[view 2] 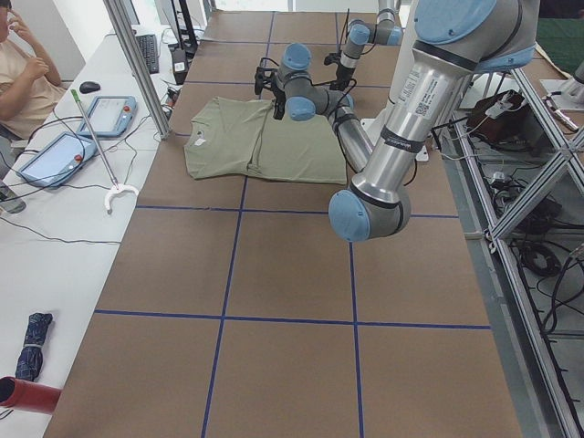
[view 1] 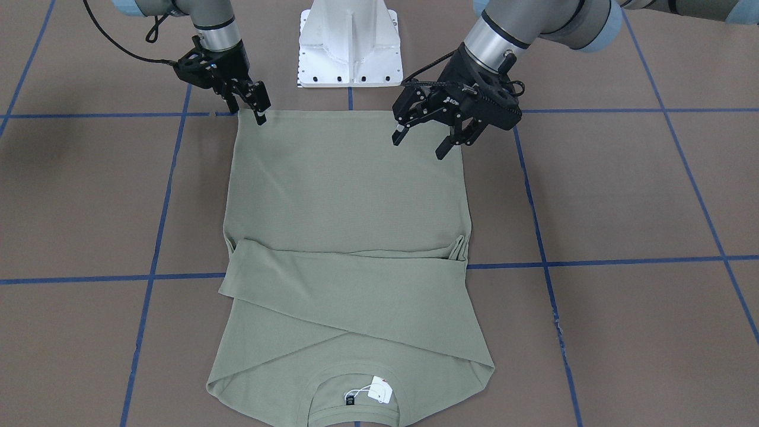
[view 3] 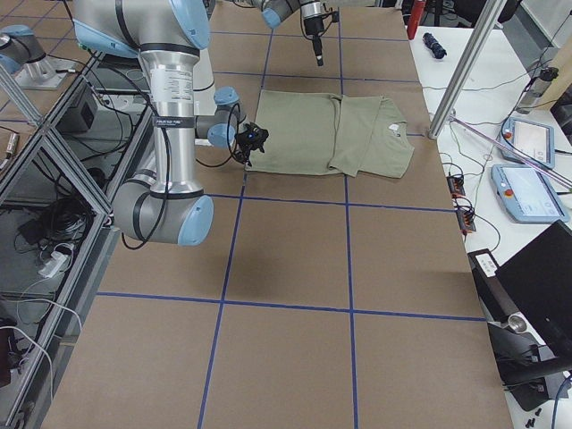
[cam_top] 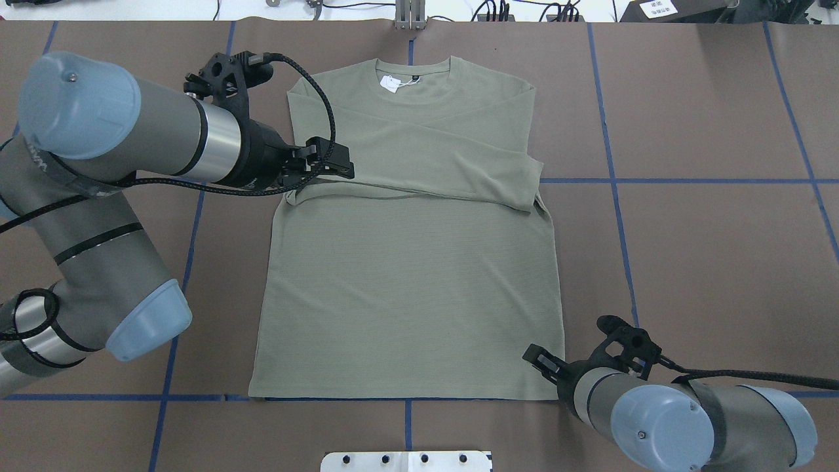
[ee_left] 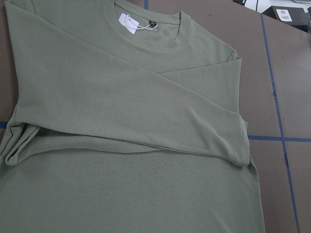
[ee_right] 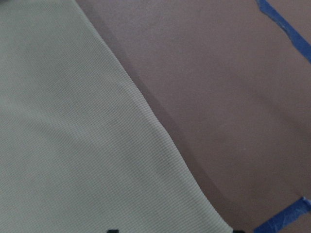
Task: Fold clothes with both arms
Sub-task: 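Release the sleeve with the left gripper while the right gripper moves to the hem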
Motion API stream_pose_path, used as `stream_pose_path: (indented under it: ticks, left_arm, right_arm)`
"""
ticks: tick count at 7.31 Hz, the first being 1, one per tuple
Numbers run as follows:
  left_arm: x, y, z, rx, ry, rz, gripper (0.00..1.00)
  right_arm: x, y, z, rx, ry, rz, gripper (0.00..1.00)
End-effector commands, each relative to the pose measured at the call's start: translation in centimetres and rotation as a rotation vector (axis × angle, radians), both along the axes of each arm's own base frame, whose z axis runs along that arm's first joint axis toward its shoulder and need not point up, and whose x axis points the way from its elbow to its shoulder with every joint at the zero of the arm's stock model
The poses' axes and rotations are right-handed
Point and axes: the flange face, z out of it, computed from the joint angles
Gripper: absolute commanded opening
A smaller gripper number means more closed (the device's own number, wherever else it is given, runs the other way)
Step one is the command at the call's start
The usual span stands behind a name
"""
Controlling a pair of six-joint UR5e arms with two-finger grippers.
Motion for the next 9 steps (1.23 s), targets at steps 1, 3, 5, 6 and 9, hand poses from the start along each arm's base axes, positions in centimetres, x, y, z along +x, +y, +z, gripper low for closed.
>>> stream_pose_path:
  ticks: [1, 3, 5, 6, 9]
  left_arm:
    - [0.0, 0.0, 0.2, -0.005, -0.002, -0.001, 0.92]
    - [0.0, 0.0, 0.3, -0.005, -0.003, -0.001, 0.92]
    - [0.3, -0.2, 0.6, -0.008, -0.01, 0.0, 0.92]
    - [0.3, -0.2, 0.6, -0.009, -0.01, 0.0, 0.92]
    - [0.3, -0.1, 0.5, -0.008, -0.007, 0.001, 0.92]
  right_arm:
    - [-0.2, 0.6, 0.7, -0.024, 0.04, -0.024, 0.83]
    - [-0.4, 1.0, 0.9, -0.026, 0.046, -0.032, 0.82]
    - [-0.5, 1.1, 1.2, -0.025, 0.052, -0.035, 0.73]
    - [-0.8, 1.2, 1.8, -0.027, 0.064, -0.036, 0.73]
    - [-0.9, 1.4, 1.7, -0.029, 0.062, -0.039, 0.21]
